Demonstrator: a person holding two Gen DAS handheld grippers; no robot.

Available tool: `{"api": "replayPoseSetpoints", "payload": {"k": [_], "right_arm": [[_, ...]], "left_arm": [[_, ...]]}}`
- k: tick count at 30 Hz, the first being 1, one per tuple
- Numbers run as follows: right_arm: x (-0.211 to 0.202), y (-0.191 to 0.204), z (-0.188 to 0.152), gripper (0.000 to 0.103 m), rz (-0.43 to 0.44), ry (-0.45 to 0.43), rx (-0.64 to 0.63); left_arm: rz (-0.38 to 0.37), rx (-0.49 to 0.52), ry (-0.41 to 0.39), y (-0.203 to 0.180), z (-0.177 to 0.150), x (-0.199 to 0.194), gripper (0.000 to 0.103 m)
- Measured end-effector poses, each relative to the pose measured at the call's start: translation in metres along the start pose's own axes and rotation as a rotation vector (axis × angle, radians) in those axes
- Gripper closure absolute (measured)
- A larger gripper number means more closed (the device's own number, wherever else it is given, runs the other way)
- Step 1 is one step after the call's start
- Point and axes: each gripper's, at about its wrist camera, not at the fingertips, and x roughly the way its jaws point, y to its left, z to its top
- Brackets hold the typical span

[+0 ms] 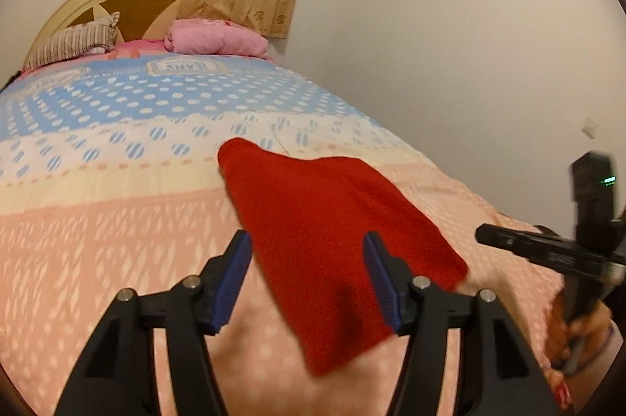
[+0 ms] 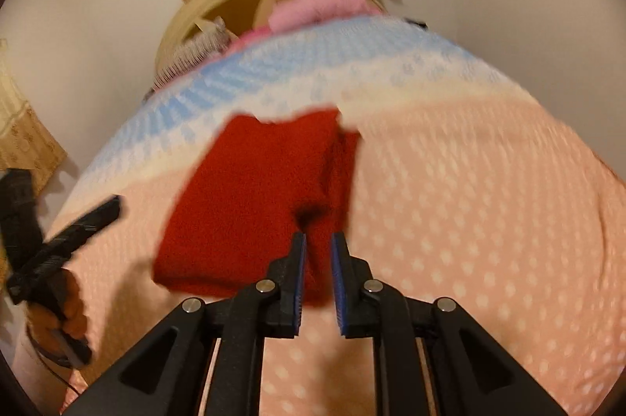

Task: Fold small clothes

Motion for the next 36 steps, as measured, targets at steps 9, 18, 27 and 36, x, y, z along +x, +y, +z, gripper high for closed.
{"api": "replayPoseSetpoints", "payload": {"k": [9,18,27,36], "right_arm": [[0.081,0.012,-0.013,0.09,-0.054,0.154,-0.06],[0.065,-0.007,-0.031,0.09,-0.004,0.143,0.001],[0.018,-0.014,0.004,0.026,0.114,0.0,0.076],[0.091,-0.057,0.059,0.02,0.177,0.035,0.266]], "left_arm": [[0.105,0.044,0.162,-0.022,-0.046,0.044,0.037],[0.061,0.039,0.224,-0.018,-0.052,0.038,0.032],[0.01,-0.131,0.046,0.033,0.016,0.013,0.019],[-0.107,-0.394,0.111,0.067,0.036,0.095,0.032]]}}
